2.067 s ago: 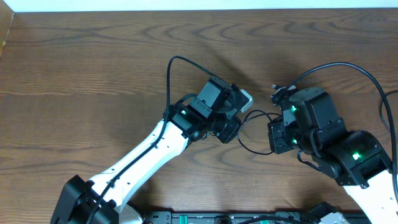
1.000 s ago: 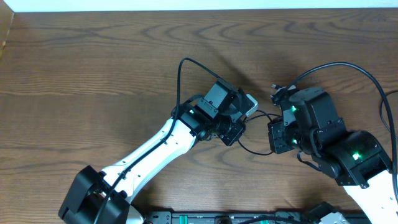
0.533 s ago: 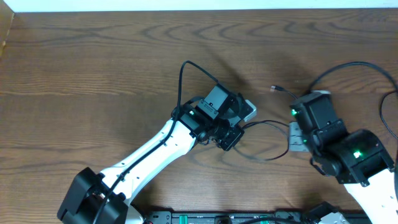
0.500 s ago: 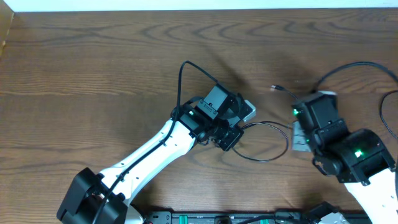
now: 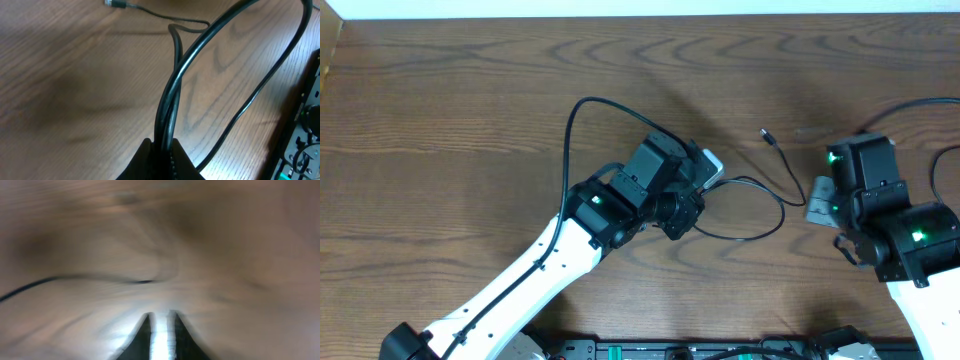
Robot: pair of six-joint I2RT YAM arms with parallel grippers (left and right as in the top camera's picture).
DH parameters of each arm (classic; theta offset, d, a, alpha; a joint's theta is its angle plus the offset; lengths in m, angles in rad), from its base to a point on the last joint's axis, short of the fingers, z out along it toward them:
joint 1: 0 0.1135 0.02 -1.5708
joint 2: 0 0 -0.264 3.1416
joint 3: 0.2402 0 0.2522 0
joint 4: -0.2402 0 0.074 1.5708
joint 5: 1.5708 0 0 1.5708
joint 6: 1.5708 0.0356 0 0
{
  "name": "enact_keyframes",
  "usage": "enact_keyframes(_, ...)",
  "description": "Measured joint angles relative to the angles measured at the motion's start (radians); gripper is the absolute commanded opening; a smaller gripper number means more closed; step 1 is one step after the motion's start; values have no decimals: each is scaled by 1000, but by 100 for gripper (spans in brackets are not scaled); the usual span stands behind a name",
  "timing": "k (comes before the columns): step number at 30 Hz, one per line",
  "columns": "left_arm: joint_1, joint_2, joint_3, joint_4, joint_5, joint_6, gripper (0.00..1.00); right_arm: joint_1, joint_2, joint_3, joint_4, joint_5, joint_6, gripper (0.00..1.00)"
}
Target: Untangle cables
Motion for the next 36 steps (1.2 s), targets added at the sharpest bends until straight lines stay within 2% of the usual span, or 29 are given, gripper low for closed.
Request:
enact_keyframes(2,0,0,0,6,0,0,8,0,1,0,30,-209,-157,60)
enact_keyframes(4,0,1,0,6,-1,0,8,1,2,0,29,-359,-287,72)
enact_keyframes(5,0,1,0,6,-1,0,8,2,3,0,21,-418,-346,76)
enact_keyframes(10,0,1,0,6,0,0,8,2,40,0,-27,-495,-517,77)
enact_keyframes(14,0,1,0,6,6,0,8,2,117,0,-34,-501,-603,73)
enact_keyframes(21,0,1,0,-18,32,0,8,2,242,0,46,-477,-668,73)
enact_keyframes(27,0,1,0,-36,39,0,8,2,266,0,156,-470,-675,73)
enact_keyframes(29,0,1,0,-39,39,0,8,2,266,0,189,-470,-668,68)
enact_keyframes(30,0,1,0,-39,39,0,8,2,266,0,204,-470,-661,61)
enact_keyframes(34,0,1,0,-39,38,0,8,2,266,0,240,-472,-621,10)
enact_keyframes(35,0,1,0,-39,38,0,8,2,266,0,242,-472,-612,1)
enact_keyframes(36,0,1,0,-39,38,0,8,2,266,0,244,-472,-600,1)
